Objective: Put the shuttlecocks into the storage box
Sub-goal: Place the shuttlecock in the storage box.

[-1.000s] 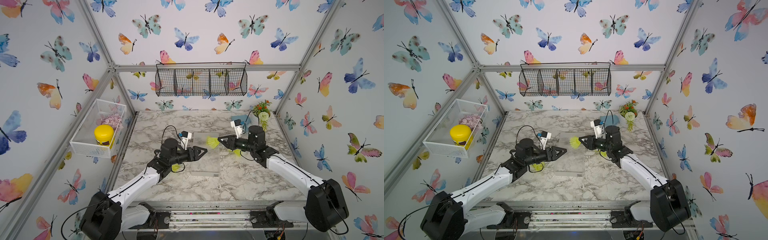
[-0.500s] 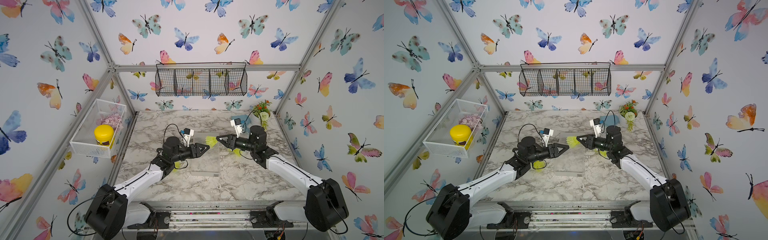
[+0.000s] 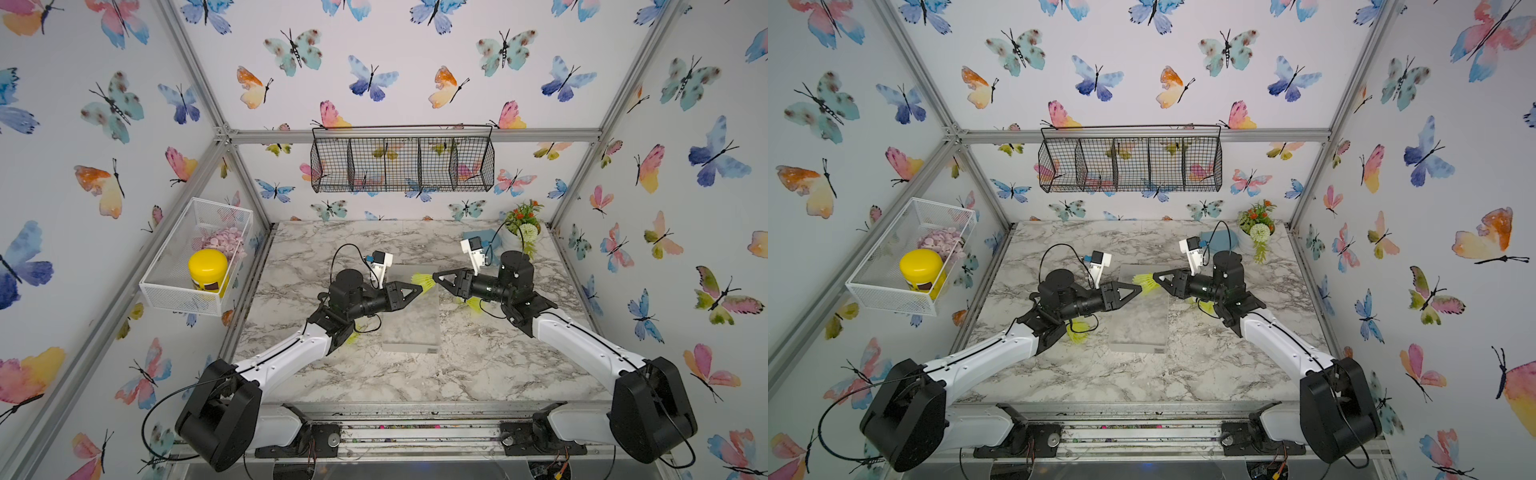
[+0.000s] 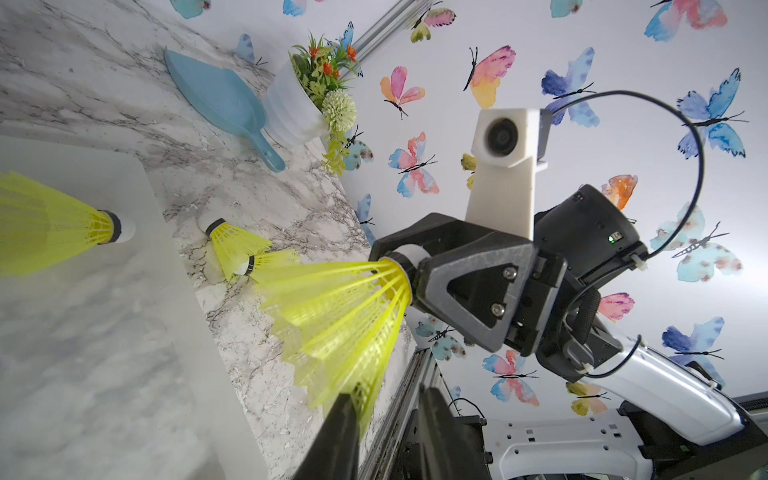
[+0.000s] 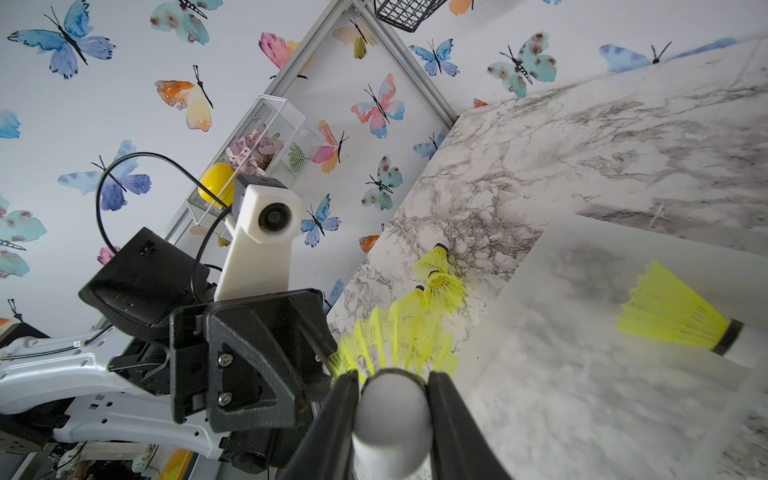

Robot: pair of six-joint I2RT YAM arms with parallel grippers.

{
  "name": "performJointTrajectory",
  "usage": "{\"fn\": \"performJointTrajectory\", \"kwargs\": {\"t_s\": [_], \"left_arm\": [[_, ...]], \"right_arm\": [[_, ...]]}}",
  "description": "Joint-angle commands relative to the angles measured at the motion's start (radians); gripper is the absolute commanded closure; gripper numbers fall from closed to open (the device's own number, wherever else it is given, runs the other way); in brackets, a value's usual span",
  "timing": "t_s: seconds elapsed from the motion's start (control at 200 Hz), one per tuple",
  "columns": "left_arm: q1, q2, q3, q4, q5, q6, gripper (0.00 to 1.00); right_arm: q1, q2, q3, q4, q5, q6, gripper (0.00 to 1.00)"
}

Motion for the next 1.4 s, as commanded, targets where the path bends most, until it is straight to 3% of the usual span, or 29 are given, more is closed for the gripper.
{"fn": "performJointTrajectory", "kwargs": {"t_s": [0.0, 0.155, 0.25, 0.375, 0.571, 0.821, 1.001, 1.397], "left_arm": [[-0.009, 0.003, 0.013, 0.053, -0.002, -0.007, 0.82], [-0.01, 0.005, 0.013, 0.057, -0.004, -0.012, 1.0], [-0.011, 0.003, 0.019, 0.041, -0.005, -0.001, 1.0], [-0.008, -0.007, 0.056, -0.075, -0.033, 0.068, 1.0], [0.006, -0.012, 0.166, -0.351, -0.115, 0.237, 1.0], [0.068, 0.05, 0.29, -0.58, -0.166, 0.411, 1.0], [0.105, 0.129, 0.371, -0.706, -0.185, 0.526, 1.0], [0.121, 0.309, 0.515, -0.859, -0.255, 0.703, 1.0]], "right_arm": [[0.005, 0.008, -0.008, 0.023, -0.02, 0.002, 0.67], [0.005, 0.009, -0.011, 0.019, -0.017, 0.005, 0.6], [0.005, 0.005, -0.011, -0.003, 0.004, -0.009, 0.46], [0.005, -0.021, 0.003, -0.109, 0.093, -0.087, 0.35], [0.005, -0.08, 0.019, -0.296, 0.332, -0.208, 0.31], [0.005, -0.114, 0.028, -0.433, 0.513, -0.283, 0.3], [0.004, -0.132, 0.028, -0.474, 0.578, -0.313, 0.29], [0.005, -0.157, 0.015, -0.508, 0.586, -0.33, 0.29]]}}
